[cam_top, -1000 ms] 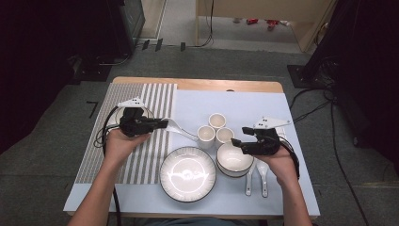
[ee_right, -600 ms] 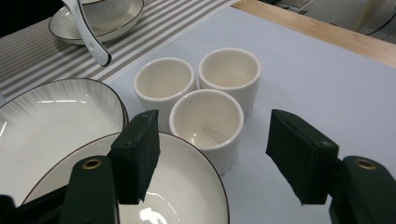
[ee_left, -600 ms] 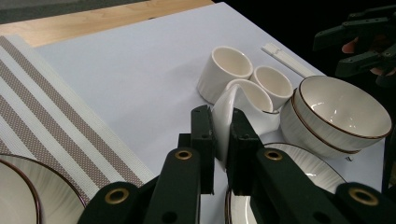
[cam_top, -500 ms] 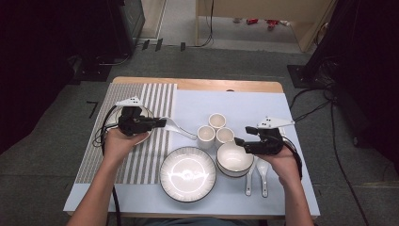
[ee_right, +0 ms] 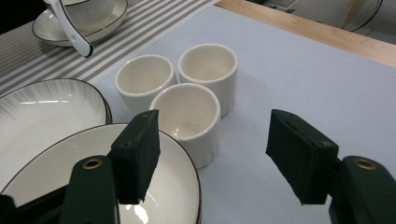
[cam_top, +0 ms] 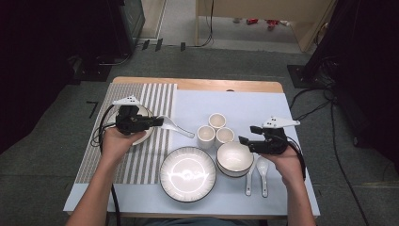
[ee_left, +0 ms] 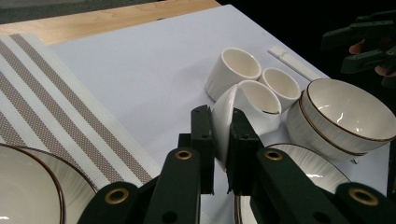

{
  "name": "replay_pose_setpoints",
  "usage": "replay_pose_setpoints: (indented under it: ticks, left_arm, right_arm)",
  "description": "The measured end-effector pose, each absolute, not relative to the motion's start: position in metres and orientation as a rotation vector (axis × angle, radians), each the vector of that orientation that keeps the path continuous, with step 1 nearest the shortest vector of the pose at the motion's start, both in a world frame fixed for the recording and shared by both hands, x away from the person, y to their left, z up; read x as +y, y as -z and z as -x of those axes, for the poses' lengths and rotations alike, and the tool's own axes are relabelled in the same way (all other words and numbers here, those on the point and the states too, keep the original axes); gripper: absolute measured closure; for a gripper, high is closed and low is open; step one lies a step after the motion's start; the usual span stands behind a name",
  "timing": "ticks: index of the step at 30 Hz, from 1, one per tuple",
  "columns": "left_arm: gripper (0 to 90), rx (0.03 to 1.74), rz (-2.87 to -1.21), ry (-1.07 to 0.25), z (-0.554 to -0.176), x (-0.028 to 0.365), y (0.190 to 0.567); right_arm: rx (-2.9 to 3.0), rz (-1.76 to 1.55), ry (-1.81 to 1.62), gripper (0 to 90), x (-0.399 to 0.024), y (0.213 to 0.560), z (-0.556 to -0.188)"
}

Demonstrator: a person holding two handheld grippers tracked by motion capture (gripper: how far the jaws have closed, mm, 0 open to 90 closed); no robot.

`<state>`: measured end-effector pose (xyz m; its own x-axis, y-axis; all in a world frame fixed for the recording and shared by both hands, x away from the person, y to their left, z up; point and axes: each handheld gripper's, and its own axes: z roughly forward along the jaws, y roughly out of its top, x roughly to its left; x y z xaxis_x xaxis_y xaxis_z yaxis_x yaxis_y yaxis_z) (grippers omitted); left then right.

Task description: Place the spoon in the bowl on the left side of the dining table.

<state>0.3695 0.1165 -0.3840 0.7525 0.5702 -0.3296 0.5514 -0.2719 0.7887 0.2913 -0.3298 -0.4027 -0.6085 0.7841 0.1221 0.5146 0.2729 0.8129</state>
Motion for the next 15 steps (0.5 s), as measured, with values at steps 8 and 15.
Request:
replay_pose_setpoints:
  ticks: [8, 15]
  left_arm:
    - [85.1, 0.865, -1.927, -0.032, -0.3729, 0.1216, 0.3844]
    - [85.1, 0.874, -1.918, -0.030, -0.3747, 0.1253, 0.3846]
  right_arm:
    - [2.234, -1.216, -1.250, 34.5, -0.3353, 0.4071, -0.2916]
    - [2.222, -1.231, -1.244, 34.5, -0.3395, 0.4095, -0.2914]
